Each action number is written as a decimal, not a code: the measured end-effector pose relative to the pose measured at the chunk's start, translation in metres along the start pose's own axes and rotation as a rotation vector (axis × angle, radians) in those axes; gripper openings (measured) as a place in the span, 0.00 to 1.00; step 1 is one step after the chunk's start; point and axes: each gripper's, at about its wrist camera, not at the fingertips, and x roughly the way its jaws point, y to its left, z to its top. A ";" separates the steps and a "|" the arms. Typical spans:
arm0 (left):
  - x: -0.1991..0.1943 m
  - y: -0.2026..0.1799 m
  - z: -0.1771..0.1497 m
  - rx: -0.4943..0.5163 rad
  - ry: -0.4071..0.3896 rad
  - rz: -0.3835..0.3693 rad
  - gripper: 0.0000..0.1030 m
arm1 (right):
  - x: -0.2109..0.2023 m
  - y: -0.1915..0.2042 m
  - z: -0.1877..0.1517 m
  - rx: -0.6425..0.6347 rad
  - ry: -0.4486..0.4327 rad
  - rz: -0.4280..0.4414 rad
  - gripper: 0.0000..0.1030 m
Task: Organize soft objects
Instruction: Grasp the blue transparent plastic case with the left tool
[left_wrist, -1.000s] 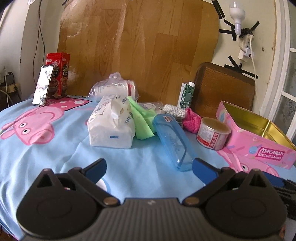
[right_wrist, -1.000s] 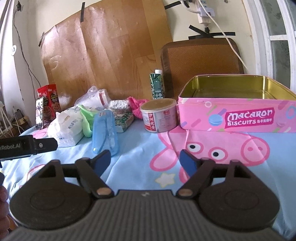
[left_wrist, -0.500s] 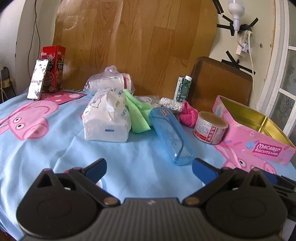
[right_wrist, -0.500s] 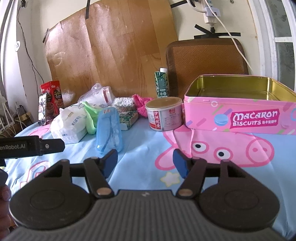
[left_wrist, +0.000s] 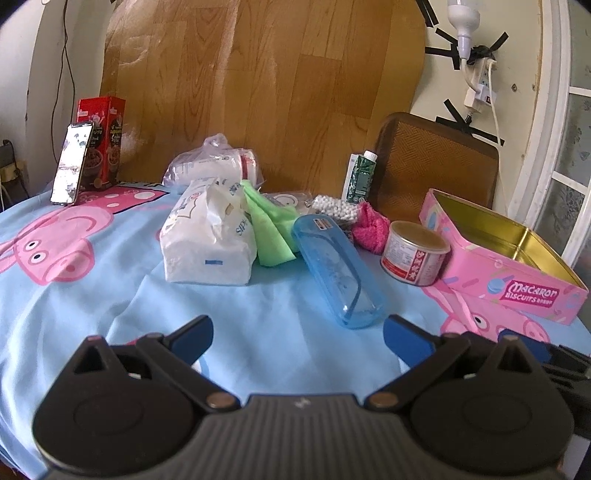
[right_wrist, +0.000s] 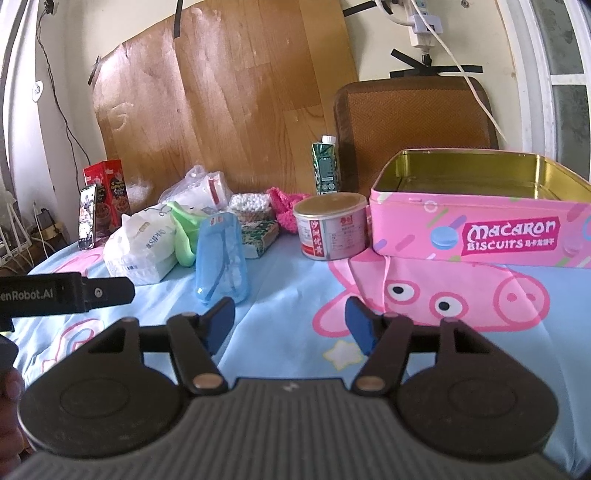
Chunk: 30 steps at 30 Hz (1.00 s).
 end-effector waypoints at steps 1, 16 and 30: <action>0.000 0.000 0.000 0.001 0.000 0.002 0.99 | 0.000 0.000 0.000 0.000 -0.002 0.001 0.66; -0.001 0.000 -0.001 0.008 -0.008 -0.013 0.99 | -0.001 -0.002 0.000 0.011 -0.007 0.008 0.66; 0.002 0.033 0.023 -0.048 -0.019 -0.023 0.99 | 0.022 0.005 0.015 -0.008 0.065 0.139 0.67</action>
